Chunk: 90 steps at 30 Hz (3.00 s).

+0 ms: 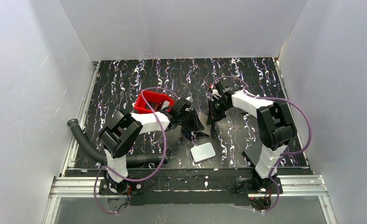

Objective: Put the credit cards into the card holder
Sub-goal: Close the card holder at the center of the board.

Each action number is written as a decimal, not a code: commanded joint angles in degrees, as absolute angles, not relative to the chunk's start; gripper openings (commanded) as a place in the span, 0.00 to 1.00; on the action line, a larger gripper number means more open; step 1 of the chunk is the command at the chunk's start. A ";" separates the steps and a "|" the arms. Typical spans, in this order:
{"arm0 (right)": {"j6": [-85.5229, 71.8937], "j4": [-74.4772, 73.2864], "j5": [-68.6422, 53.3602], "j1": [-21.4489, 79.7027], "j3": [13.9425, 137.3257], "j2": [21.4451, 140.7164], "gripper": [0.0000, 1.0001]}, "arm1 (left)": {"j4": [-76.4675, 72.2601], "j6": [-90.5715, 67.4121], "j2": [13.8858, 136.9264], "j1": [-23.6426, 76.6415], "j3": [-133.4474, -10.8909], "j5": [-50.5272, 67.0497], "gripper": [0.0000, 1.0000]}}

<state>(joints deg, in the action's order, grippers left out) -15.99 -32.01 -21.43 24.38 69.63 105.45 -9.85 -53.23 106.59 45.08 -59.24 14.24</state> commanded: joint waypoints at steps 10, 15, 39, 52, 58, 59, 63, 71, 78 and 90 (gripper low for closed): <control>-12.09 -30.18 -15.77 33.96 67.44 108.74 0.02 | -13.00 -52.53 108.19 44.31 -58.23 19.26 0.00; -12.89 -29.60 -9.19 38.56 66.80 110.48 0.02 | -13.05 -52.19 108.50 44.31 -58.49 20.88 0.00; -16.55 -3.27 -15.68 41.84 50.98 107.98 0.26 | -17.20 -52.60 109.15 41.65 -56.60 30.45 0.00; -17.14 -3.83 -20.68 41.56 52.37 112.03 0.40 | -18.19 -53.17 109.99 41.28 -56.29 33.42 0.00; -16.15 -13.84 -20.56 40.60 57.12 106.73 0.49 | -19.02 -53.72 108.85 41.06 -54.05 31.31 0.00; -16.64 -15.33 -20.42 39.81 57.24 105.45 0.53 | -18.89 -53.45 108.16 40.97 -53.45 30.07 0.00; -16.21 -19.09 -19.51 37.17 57.11 98.99 0.72 | -18.33 -53.42 106.91 40.86 -51.63 26.56 0.00; -15.41 -19.61 -10.21 37.22 57.91 89.35 0.72 | -18.06 -53.66 106.26 40.87 -50.20 23.21 0.00; -20.35 -17.66 5.34 38.31 56.80 83.71 0.31 | -15.51 -54.06 105.18 40.87 -50.90 21.32 0.00; -25.52 -24.00 11.21 39.46 59.34 88.13 0.34 | -15.21 -53.75 105.78 40.82 -51.36 21.53 0.00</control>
<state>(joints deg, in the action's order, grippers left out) -24.97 -22.70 9.08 39.09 56.49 85.62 -19.53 -55.24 106.39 40.58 -51.11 25.04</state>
